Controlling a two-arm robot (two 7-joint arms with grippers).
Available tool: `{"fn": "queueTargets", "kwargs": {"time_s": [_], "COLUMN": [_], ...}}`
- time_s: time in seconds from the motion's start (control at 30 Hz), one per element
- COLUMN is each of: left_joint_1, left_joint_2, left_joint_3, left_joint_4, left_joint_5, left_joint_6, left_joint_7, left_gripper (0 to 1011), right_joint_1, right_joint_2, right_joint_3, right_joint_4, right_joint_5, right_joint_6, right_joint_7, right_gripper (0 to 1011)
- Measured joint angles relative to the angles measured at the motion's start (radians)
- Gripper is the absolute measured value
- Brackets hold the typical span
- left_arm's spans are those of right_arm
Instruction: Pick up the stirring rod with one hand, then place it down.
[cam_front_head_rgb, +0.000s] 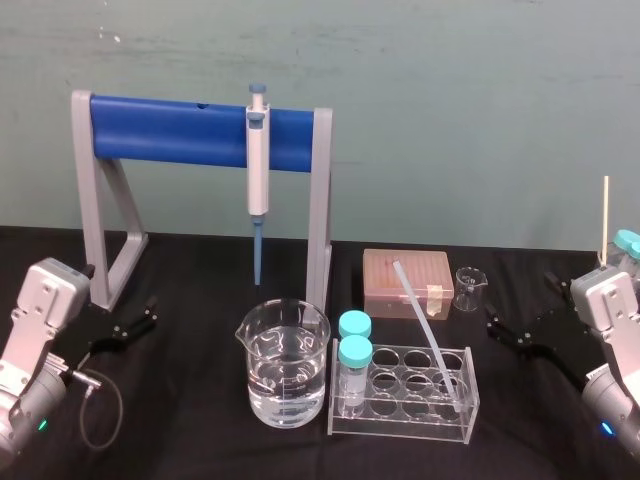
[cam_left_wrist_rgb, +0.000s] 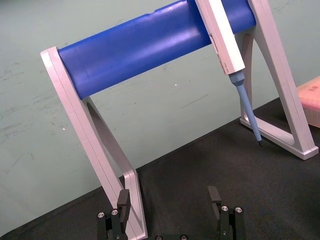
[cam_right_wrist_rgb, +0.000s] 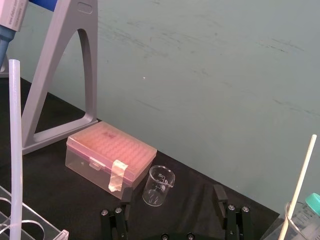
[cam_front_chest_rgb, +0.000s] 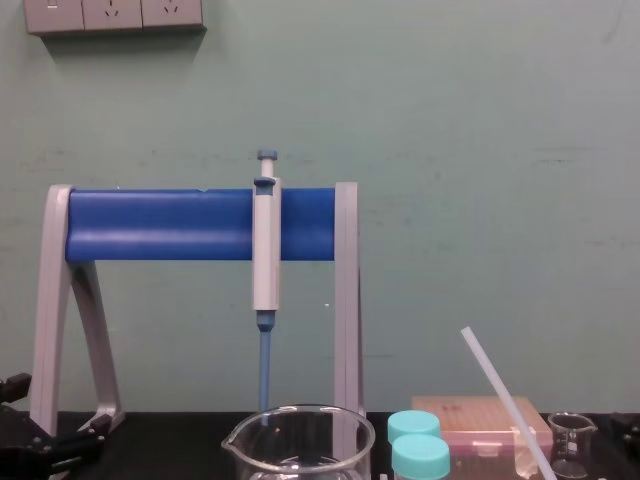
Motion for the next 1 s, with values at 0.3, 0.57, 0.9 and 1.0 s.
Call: {"fn": "queueTargets", "kwargs": {"time_s": [0.3, 0.57, 0.9, 1.0], "left_joint_1": [0.0, 0.0, 0.0, 0.0], "left_joint_2": [0.0, 0.0, 0.0, 0.0], "left_joint_3": [0.0, 0.0, 0.0, 0.0], "left_joint_4": [0.0, 0.0, 0.0, 0.0], "left_joint_5": [0.0, 0.0, 0.0, 0.0], "left_joint_6": [0.0, 0.0, 0.0, 0.0], "left_joint_7": [0.0, 0.0, 0.0, 0.0], "left_gripper": [1000, 1000, 1000, 1000], "right_joint_1": [0.0, 0.0, 0.0, -0.004], "right_joint_2": [0.0, 0.0, 0.0, -0.003], "right_joint_3": [0.0, 0.0, 0.0, 0.008], "right_joint_4": [0.0, 0.0, 0.0, -0.003], "right_joint_5": [0.0, 0.0, 0.0, -0.004], "right_joint_6": [0.0, 0.0, 0.0, -0.008], "right_joint_7": [0.0, 0.0, 0.0, 0.002], "right_gripper": [1003, 1003, 1003, 1003]}}
